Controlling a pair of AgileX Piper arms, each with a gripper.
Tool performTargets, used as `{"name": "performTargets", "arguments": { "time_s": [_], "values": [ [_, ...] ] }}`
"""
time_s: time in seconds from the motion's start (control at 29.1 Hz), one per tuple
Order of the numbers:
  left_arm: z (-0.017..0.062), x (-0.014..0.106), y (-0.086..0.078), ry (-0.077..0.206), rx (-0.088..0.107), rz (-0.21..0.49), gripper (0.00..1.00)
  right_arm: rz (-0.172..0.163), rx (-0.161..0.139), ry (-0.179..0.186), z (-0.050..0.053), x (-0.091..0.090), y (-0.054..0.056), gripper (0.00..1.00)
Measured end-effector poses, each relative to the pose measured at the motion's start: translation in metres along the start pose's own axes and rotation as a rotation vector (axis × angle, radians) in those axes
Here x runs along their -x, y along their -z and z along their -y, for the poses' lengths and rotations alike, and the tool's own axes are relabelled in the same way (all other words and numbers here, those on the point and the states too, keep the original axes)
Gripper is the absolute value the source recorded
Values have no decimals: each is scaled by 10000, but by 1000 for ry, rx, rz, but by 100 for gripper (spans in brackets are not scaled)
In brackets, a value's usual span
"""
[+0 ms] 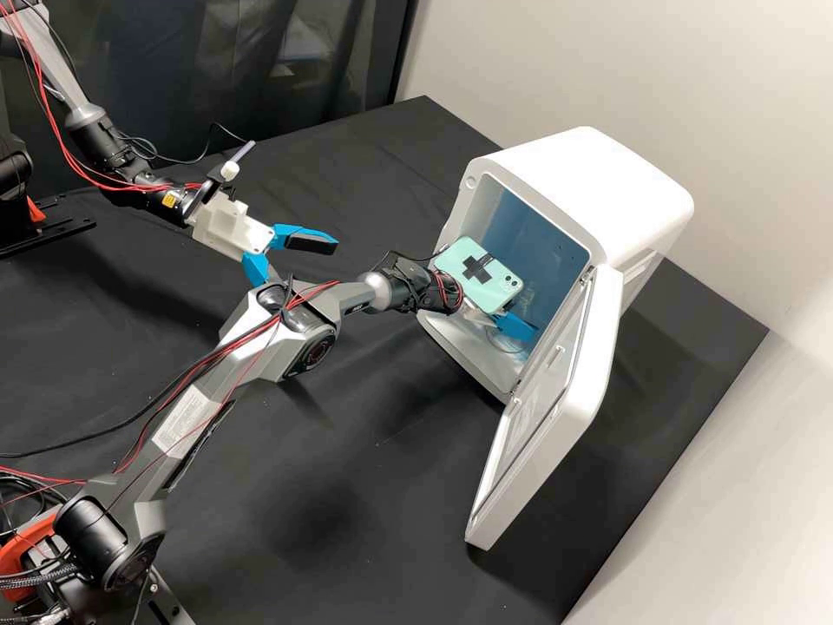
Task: Take the flask out of the incubator
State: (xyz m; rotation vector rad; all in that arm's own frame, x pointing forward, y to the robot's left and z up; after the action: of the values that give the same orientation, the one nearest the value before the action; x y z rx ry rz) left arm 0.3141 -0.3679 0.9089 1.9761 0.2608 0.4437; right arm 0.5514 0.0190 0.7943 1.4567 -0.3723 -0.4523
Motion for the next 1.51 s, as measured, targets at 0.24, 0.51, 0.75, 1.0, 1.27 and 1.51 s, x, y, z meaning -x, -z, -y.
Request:
{"name": "performTargets", "arguments": {
  "time_s": [0.24, 0.51, 0.75, 1.0, 1.27, 1.51],
  "values": [
    [0, 0, 0, 0, 0, 0, 100, -33, -31, -10, -4, 213, -117, 0],
    [0, 0, 0, 0, 0, 0, 100, -147, -41, 7, -78, 720, -297, 0],
    [-2, 0, 5, 0, -1, -1, 100, -230, -51, 10, -130, 1162, -549, 0],
    [-4, 27, 31, 3, -10, 1, 100, -286, -11, 95, 22, 1581, -867, 0],
    [12, 56, 52, 10, -17, 7, 100, -300, 32, 199, 157, 1917, -1205, 0],
    [-2, 74, 84, 5, -5, -1, 100, -271, 33, 247, 262, 2003, -1349, 0]
  ]
}}
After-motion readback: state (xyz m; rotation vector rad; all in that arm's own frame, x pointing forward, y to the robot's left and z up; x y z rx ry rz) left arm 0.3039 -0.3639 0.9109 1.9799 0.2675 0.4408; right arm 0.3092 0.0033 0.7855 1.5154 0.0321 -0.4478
